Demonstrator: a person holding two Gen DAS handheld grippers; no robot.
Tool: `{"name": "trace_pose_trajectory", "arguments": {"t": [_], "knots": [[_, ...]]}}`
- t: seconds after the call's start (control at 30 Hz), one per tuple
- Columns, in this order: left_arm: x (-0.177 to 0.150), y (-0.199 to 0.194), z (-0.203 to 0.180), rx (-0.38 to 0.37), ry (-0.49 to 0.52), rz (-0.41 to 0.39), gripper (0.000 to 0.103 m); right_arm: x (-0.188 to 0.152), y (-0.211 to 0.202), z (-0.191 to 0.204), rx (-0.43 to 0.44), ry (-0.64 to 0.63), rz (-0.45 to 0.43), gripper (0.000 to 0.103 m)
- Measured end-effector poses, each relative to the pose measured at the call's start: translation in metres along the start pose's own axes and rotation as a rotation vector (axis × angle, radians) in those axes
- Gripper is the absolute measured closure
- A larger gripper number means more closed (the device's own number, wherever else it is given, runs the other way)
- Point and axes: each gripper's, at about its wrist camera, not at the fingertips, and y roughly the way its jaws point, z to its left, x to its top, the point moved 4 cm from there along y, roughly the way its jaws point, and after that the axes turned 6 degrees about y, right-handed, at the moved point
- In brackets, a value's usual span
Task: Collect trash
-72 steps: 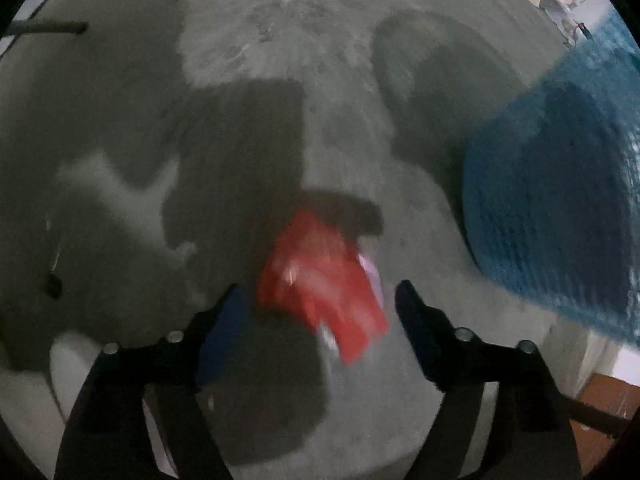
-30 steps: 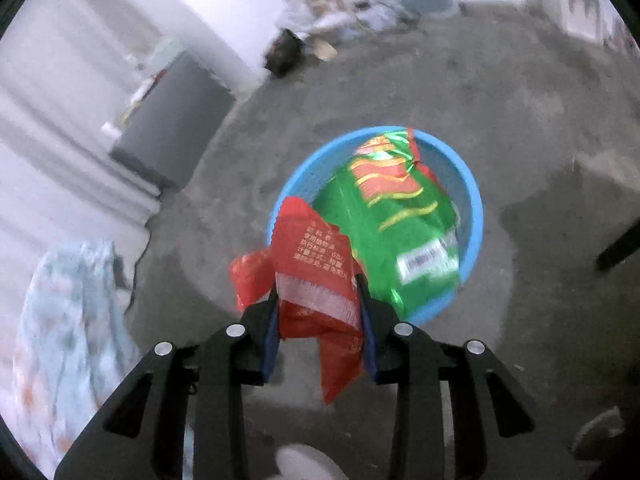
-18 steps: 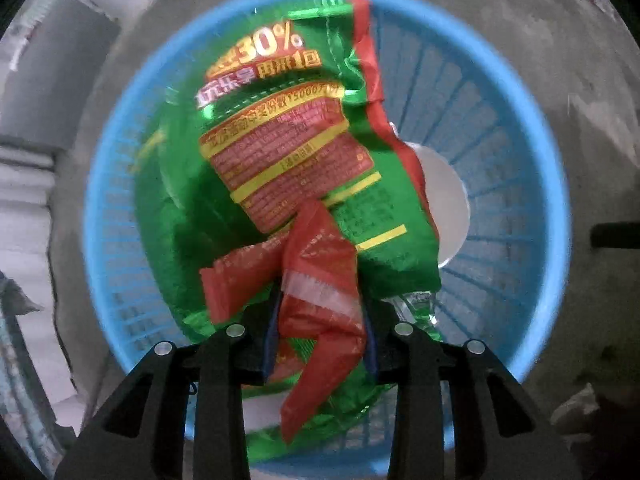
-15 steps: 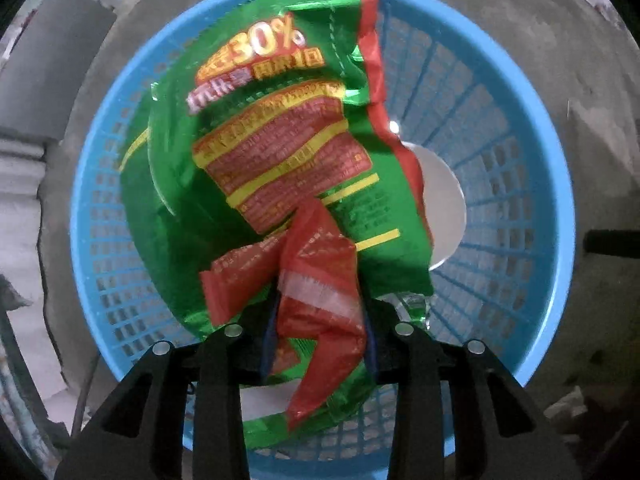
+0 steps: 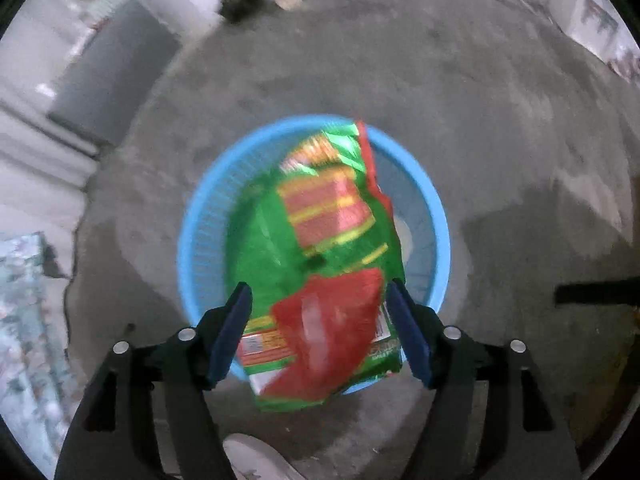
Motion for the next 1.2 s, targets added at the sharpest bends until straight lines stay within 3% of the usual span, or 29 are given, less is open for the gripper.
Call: {"name": "trace_pose_trajectory", "arguments": {"t": [0.17,0.27,0.43,0.57,0.73,0.9,1.03,1.2], "knots": [[-0.01,-0.014,0.009,0.006,-0.014,-0.012,0.02,0.015,-0.051,0.012,0.072,-0.02,-0.082,0.032],[-0.014,-0.024,0.015,0.014,-0.029,-0.022,0.02,0.007,-0.094,0.029,0.147,-0.051,-0.132,0.032],[-0.024,-0.037,0.025,0.046,-0.044,-0.038,0.02,-0.015,-0.178,0.109,0.282,-0.241,-0.2,0.032],[-0.036,-0.037,0.036,0.104,-0.053,-0.021,0.02,-0.062,-0.229,0.183,0.412,-0.434,-0.19,0.032],[-0.056,-0.027,0.055,0.254,-0.037,0.039,0.019,-0.154,-0.269,0.274,0.623,-0.653,-0.033,0.029],[-0.081,-0.017,0.074,0.313,-0.056,0.097,0.019,-0.265,-0.263,0.351,0.736,-0.823,0.236,0.029],[-0.101,-0.014,0.085,0.329,-0.088,0.121,0.02,-0.341,-0.242,0.403,0.72,-0.903,0.424,0.029],[-0.121,-0.015,0.095,0.354,-0.111,0.15,0.019,-0.404,-0.208,0.449,0.602,-1.017,0.501,0.029]]}}
